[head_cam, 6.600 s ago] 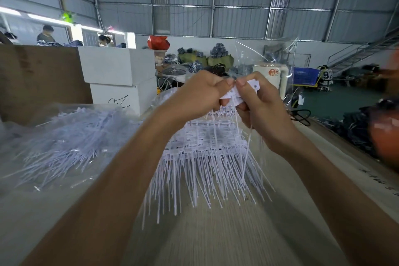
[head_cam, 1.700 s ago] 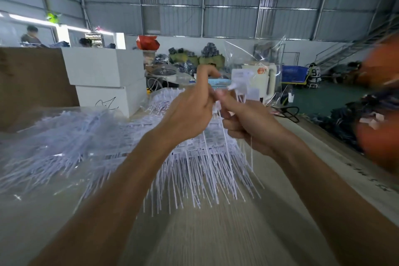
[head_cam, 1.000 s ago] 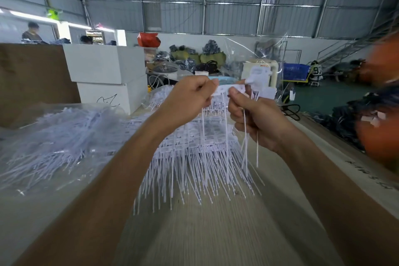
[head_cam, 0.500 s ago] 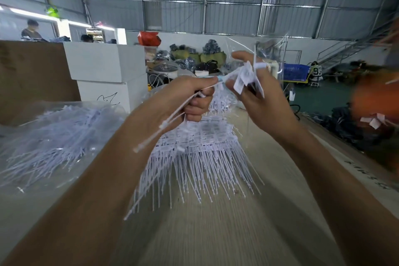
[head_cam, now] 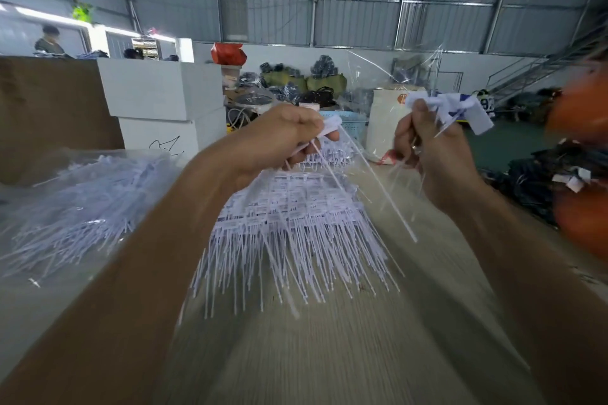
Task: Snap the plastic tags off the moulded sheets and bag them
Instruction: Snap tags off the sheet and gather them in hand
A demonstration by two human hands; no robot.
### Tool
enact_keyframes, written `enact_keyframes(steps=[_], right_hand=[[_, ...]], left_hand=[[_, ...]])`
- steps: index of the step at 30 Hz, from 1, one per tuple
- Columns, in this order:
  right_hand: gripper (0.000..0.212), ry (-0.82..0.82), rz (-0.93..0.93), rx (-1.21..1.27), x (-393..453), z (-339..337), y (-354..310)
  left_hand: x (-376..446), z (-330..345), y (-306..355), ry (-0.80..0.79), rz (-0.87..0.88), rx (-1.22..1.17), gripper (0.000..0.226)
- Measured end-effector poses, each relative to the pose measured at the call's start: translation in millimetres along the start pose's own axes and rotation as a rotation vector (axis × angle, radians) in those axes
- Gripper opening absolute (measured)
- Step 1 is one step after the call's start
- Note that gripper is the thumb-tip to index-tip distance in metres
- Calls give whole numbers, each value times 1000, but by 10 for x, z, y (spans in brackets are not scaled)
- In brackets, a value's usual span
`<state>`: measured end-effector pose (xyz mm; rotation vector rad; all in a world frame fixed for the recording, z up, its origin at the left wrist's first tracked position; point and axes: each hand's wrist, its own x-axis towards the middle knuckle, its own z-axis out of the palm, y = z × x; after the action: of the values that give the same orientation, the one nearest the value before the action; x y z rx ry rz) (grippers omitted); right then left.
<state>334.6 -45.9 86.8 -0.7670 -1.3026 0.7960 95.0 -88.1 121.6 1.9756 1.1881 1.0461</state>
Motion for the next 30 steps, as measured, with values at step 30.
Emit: enact_keyframes(steps=[30], right_hand=[[27,-243,-116,-191,-281,444,-47]], left_hand=[[118,193,-46,445,249,155,33]])
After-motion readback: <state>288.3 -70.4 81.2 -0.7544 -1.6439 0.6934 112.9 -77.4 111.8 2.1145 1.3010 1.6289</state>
